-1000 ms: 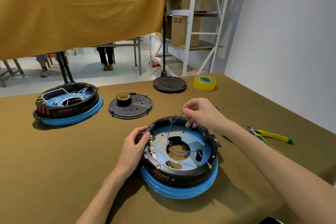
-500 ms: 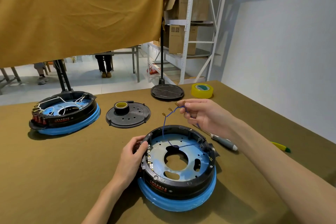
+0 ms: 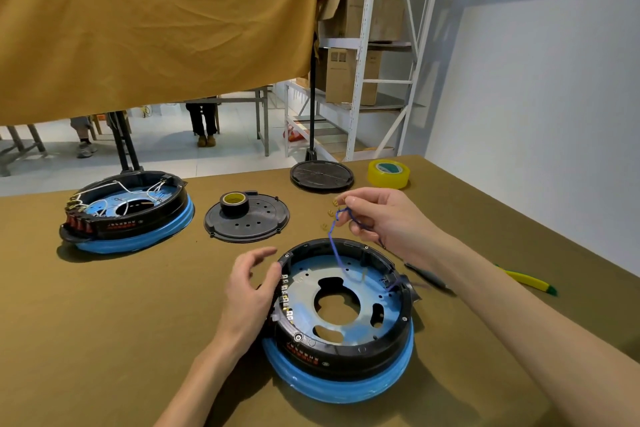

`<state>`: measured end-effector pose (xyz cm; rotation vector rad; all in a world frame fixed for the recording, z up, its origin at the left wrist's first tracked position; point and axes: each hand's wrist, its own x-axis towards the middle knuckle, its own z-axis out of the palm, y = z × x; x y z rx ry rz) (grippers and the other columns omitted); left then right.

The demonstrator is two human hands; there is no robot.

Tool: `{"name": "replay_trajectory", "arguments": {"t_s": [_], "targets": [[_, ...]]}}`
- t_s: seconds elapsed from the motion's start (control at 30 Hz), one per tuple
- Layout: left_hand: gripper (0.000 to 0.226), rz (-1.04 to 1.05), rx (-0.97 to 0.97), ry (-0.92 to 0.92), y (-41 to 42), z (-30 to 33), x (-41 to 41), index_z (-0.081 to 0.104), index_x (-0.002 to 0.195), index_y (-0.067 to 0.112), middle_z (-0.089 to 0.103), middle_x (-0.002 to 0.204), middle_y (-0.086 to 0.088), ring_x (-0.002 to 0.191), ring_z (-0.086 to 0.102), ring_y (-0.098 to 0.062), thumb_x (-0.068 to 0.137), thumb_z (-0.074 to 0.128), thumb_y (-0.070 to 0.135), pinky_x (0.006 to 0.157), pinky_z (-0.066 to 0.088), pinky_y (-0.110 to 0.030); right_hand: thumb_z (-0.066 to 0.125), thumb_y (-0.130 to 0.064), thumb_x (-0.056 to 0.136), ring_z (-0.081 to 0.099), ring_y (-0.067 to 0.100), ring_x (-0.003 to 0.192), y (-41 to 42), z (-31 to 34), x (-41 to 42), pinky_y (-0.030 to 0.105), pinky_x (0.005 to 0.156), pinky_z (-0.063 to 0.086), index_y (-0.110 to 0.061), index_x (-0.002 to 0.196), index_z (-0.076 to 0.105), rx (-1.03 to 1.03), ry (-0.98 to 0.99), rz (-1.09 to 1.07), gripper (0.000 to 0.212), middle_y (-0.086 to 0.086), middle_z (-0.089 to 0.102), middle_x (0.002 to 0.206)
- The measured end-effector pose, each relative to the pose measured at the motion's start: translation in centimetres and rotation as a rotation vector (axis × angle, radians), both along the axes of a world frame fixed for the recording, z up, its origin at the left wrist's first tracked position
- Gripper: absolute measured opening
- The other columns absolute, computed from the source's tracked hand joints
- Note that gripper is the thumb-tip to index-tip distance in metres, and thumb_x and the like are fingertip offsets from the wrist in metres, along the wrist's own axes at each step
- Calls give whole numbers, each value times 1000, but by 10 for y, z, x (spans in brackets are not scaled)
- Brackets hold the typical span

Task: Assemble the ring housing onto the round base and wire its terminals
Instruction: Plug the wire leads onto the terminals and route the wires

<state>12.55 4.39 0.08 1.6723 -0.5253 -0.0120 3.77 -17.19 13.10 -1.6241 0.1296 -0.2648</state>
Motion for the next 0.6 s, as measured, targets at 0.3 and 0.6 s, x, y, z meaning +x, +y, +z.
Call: {"name": "replay_trajectory", "arguments": {"t_s": [0.3, 0.6], "targets": [[47, -253, -128, -21, 4, 40, -26, 78, 104, 27, 80, 90, 2, 98, 71, -5, 87, 54, 64, 94, 44, -24, 61, -10, 102, 58, 13, 52, 9, -15, 20, 21, 54, 49, -4, 102, 65, -419, 16, -62, 8, 13, 78, 81], [9, -174, 33, -46, 5, 32, -25, 79, 89, 24, 79, 82, 5, 84, 74, -8, 96, 72, 25, 80, 53, -15, 64, -24, 100, 64, 13, 93, 34, -28, 22, 29, 86, 53, -16, 109, 62, -767, -27, -82, 12, -1, 68, 102]]}}
